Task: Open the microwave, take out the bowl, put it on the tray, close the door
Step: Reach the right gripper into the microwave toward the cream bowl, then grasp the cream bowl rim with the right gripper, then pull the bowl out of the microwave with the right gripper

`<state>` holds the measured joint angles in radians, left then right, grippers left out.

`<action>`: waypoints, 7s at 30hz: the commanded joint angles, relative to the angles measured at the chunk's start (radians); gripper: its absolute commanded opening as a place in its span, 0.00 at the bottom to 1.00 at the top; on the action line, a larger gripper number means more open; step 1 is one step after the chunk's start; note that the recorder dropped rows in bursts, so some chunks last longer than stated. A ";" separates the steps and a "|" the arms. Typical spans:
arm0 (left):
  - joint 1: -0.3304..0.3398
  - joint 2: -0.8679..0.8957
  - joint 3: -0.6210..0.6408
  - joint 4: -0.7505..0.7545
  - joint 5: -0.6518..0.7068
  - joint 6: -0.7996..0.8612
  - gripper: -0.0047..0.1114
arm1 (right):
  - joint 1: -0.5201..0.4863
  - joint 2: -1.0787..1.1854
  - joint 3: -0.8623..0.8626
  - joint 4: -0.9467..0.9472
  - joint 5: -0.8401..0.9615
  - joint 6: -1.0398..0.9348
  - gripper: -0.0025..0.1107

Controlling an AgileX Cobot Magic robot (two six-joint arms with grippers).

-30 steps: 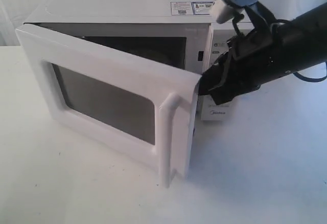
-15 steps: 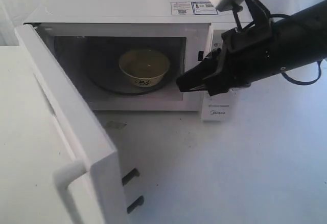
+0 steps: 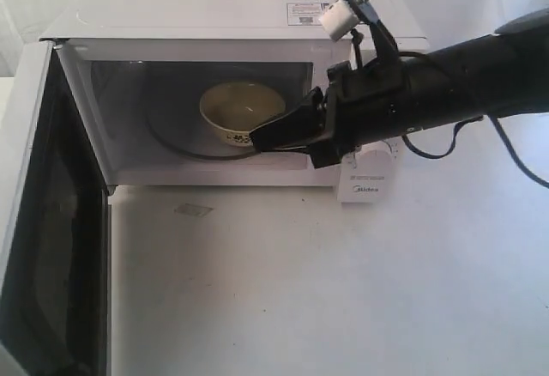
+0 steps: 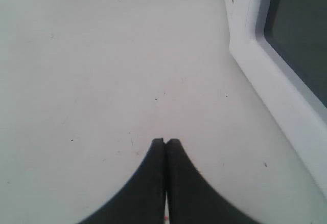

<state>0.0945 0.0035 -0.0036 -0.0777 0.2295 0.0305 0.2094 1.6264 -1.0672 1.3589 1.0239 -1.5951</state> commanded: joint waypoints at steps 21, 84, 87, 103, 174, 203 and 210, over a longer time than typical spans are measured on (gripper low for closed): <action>-0.001 -0.004 0.004 0.001 0.002 -0.005 0.04 | 0.467 0.215 -0.180 -1.548 -0.834 0.792 0.02; -0.001 -0.004 0.004 0.001 0.002 -0.005 0.04 | 0.489 0.431 -0.389 -2.660 -0.626 1.891 0.47; -0.001 -0.004 0.004 0.001 0.002 -0.005 0.04 | 0.489 0.448 -0.397 -2.655 -0.626 1.891 0.47; -0.001 -0.004 0.004 0.001 0.002 -0.005 0.04 | 0.516 0.458 -0.397 -2.636 -0.585 1.958 0.02; -0.001 -0.004 0.004 0.001 0.002 -0.005 0.04 | 0.777 -0.357 0.417 -2.034 0.026 2.360 0.02; -0.001 -0.004 0.004 0.001 0.002 -0.005 0.04 | 0.778 -0.402 0.510 -2.001 -0.158 2.358 0.02; -0.001 -0.004 0.004 0.001 0.002 -0.005 0.04 | 0.778 -0.402 0.510 -2.019 -0.158 2.358 0.02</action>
<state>0.0945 0.0035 -0.0036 -0.0757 0.2295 0.0305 0.9861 1.2358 -0.5660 -0.6385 0.8718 0.7579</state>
